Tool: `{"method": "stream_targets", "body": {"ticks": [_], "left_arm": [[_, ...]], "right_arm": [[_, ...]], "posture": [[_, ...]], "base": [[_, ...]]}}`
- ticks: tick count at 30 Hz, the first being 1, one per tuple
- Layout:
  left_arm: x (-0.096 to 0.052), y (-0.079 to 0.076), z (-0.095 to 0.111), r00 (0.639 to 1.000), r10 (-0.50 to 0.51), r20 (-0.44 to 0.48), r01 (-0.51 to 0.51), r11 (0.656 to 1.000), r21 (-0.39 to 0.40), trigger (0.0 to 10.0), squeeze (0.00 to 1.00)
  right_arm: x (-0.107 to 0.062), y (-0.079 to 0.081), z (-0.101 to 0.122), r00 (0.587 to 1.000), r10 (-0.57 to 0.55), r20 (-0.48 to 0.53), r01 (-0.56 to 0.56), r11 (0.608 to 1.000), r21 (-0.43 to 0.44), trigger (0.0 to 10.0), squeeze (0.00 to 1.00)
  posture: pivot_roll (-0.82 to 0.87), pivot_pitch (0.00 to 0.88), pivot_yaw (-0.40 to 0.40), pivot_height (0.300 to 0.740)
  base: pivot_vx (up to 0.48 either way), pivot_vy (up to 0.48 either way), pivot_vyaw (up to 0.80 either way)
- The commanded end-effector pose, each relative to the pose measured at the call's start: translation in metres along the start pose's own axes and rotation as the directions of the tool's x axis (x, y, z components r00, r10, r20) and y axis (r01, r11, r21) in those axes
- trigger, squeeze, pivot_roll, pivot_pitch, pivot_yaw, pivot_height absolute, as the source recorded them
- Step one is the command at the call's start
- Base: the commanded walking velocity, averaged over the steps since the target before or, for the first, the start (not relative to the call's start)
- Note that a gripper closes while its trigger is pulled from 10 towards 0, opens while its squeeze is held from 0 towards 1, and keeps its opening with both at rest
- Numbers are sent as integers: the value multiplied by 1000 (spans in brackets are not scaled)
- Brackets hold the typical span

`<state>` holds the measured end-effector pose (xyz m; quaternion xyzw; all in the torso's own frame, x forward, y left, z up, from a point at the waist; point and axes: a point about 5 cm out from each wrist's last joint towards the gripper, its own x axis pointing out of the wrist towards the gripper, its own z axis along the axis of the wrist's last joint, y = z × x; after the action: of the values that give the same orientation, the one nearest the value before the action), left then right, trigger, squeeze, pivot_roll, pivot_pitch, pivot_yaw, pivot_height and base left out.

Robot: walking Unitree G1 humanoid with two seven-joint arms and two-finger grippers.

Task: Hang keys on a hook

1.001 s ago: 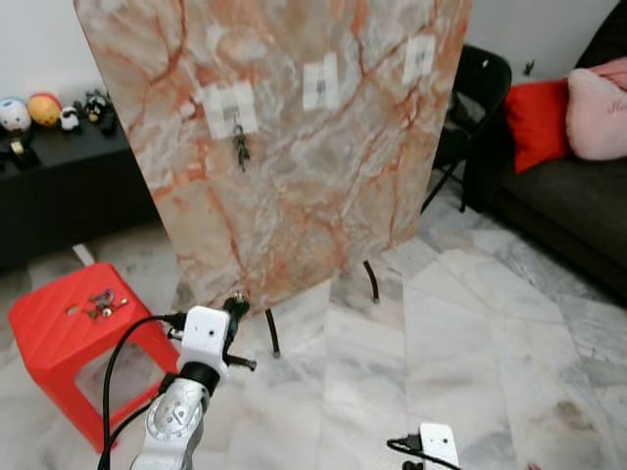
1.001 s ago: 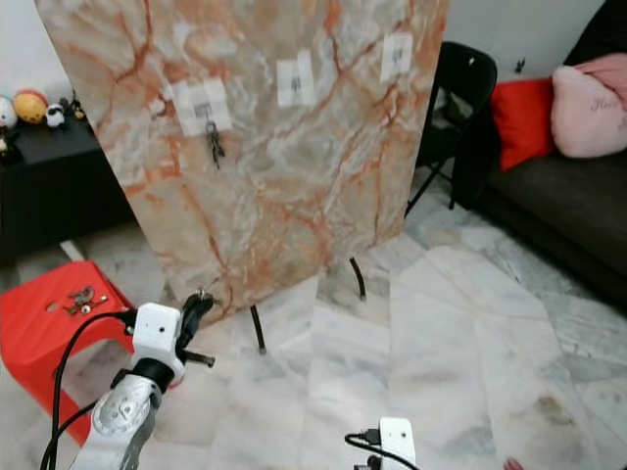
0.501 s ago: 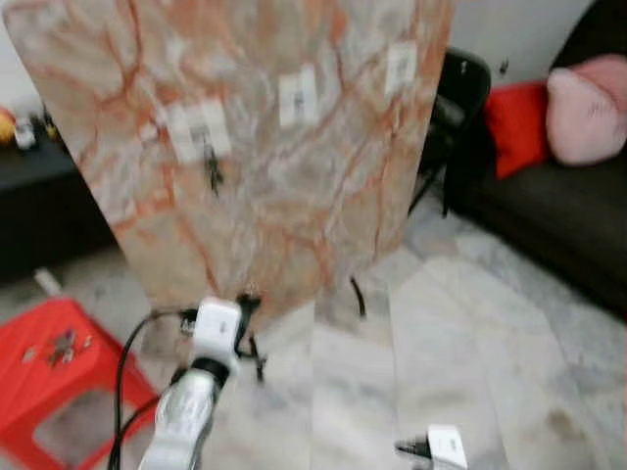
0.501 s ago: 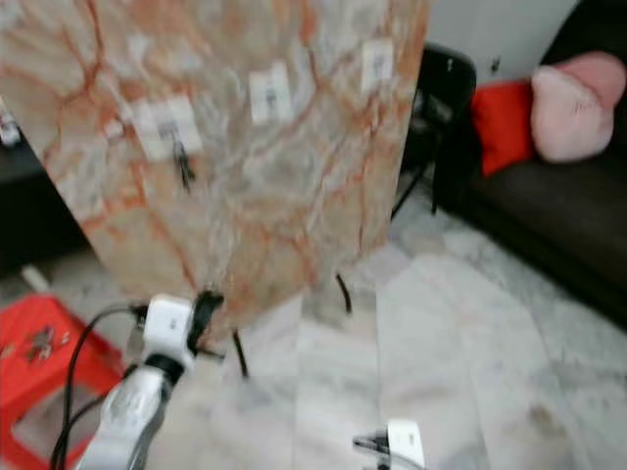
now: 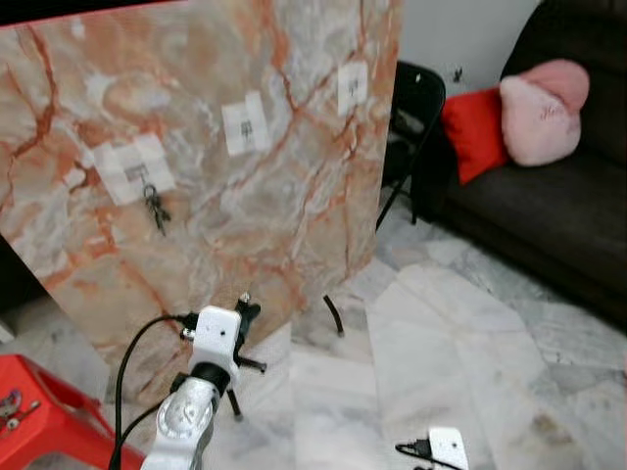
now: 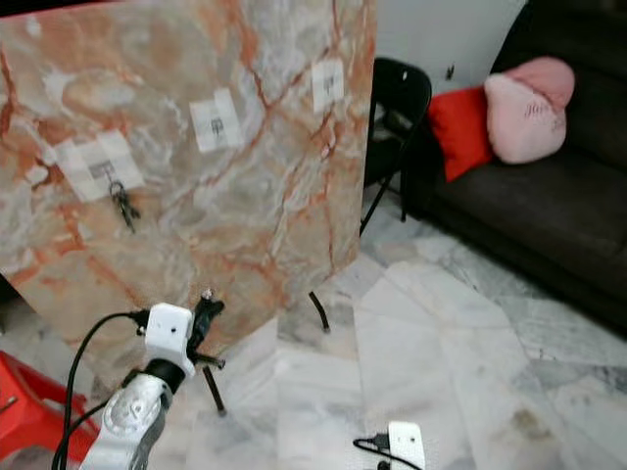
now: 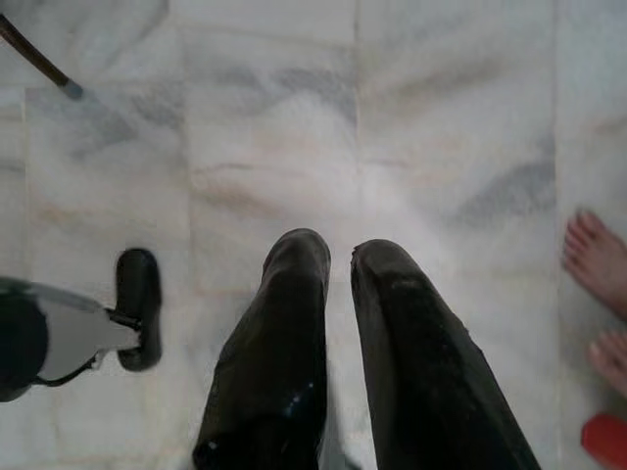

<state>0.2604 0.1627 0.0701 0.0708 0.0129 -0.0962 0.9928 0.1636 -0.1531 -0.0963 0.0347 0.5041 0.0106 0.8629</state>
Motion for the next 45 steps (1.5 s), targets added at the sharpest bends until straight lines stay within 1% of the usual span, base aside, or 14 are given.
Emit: {"method": "stream_targets", "body": {"ticks": [1,8,17,23,24,27,31,33,37,38,39,41,43,45], "left_arm": [[2,4,4,1000,5,10,-5,1000,14,10000,0],[5,9,14,996,53,66,-53,999,-4,10000,0],[-9,-8,-15,953,-255,-163,287,933,218,10000,0],[-43,12,-74,761,-266,-592,594,653,470,10000,0],[-39,16,-67,821,-218,-528,479,766,428,10000,0],[-38,16,-64,836,-207,-508,442,803,400,10000,0],[-35,11,-63,815,-233,-531,504,737,450,10000,0],[-36,6,-64,775,-281,-566,591,640,490,10000,0],[-39,3,-65,752,-315,-578,623,627,469,10000,0],[-49,1,-73,669,-352,-655,724,506,468,10000,0],[-56,2,-78,625,-372,-686,762,480,435,10000,0],[-61,5,-81,600,-367,-711,779,472,413,10000,0],[-54,15,-80,661,-266,-701,721,483,497,10000,0],[-37,27,-70,804,-126,-581,463,745,480,10000,0]], "right_arm": [[1,3,6,1000,6,19,-6,1000,1,10000,0],[1,3,7,1000,7,18,-7,1000,-5,10000,0],[1,3,7,1000,8,16,-8,1000,-9,10000,0],[1,3,7,1000,14,10,-14,999,-31,10000,0],[1,3,7,1000,13,11,-13,999,-29,10000,0],[1,2,7,1000,13,12,-12,1000,-29,10000,0],[1,2,7,1000,13,7,-13,999,-41,10000,0],[1,2,7,1000,13,7,-13,999,-45,10000,0],[1,2,8,1000,12,7,-11,999,-47,10000,0],[1,2,8,1000,12,5,-12,999,-51,10000,0],[1,2,8,1000,12,4,-11,999,-52,10000,0],[1,3,8,1000,12,4,-12,998,-54,10000,0],[1,3,7,1000,12,4,-12,998,-55,10000,0],[1,3,7,1000,4,6,-4,999,-43,10000,0]], "posture": [[18,0,-26,740],[19,0,-27,740],[23,0,-27,740],[25,0,-27,740],[21,0,-27,740],[25,0,-28,740],[25,0,-30,740],[23,0,-30,740],[23,0,-28,740],[25,0,-29,740],[25,0,-28,740],[25,0,-28,740],[26,0,-26,740],[26,0,-24,740]], "base": [[349,0,0],[350,0,0],[292,0,0],[0,0,0],[0,0,0],[0,0,0],[0,0,0],[0,0,0],[0,0,0],[0,0,0],[0,0,0],[0,0,0],[0,0,0],[0,0,0]]}}
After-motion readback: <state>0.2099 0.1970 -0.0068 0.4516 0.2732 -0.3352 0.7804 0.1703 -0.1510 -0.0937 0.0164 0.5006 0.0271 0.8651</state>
